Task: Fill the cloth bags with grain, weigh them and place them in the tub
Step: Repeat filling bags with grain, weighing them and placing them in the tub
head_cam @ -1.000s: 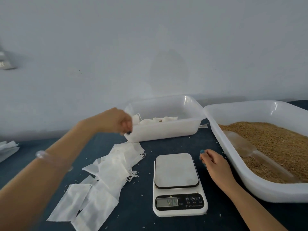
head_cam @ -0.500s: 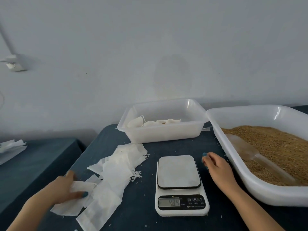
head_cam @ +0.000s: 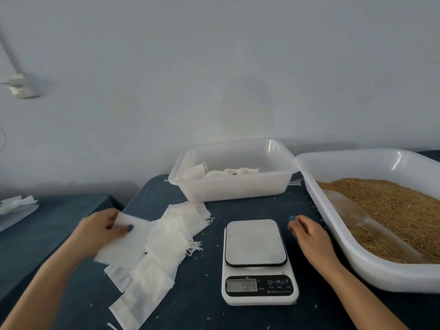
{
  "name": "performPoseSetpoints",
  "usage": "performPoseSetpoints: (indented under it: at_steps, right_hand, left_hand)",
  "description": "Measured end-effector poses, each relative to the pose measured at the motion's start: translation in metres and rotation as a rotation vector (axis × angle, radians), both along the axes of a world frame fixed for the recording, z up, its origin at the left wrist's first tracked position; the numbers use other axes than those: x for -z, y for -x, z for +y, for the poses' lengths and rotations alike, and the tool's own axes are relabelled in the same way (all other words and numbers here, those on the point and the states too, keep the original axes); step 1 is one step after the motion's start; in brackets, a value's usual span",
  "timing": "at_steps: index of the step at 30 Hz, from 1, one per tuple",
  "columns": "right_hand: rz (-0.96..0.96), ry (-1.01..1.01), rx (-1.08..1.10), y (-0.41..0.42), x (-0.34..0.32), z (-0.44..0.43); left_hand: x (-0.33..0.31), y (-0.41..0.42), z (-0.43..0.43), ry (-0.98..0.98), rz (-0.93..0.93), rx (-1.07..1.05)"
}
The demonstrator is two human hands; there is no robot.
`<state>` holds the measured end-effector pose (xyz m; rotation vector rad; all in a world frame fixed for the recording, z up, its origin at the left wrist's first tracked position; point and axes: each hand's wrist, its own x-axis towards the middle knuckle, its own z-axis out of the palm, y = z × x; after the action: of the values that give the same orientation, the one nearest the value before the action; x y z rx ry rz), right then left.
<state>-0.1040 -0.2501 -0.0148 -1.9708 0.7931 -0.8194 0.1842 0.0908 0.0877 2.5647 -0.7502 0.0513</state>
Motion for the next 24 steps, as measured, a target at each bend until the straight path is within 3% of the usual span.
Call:
performPoseSetpoints:
  at_steps: [8, 12, 18, 24]
  right_hand:
    - [-0.028, 0.002, -0.004, -0.001, 0.001, -0.001]
    - [-0.052, 0.002, -0.030, 0.001, 0.000, 0.000]
    - [-0.119, -0.048, -0.157, -0.001, -0.009, 0.009]
    - [-0.245, -0.116, -0.257, 0.003, -0.022, 0.021]
  left_hand:
    - [0.000, 0.061, -0.109, 0.317, 0.251, 0.441]
    - [0.013, 0.081, -0.155, 0.428, 0.281, 0.447]
    - [0.031, 0.113, -0.189, 0.717, 0.608, 0.412]
    - [0.050, 0.127, -0.189, 0.550, 0.543, 0.599]
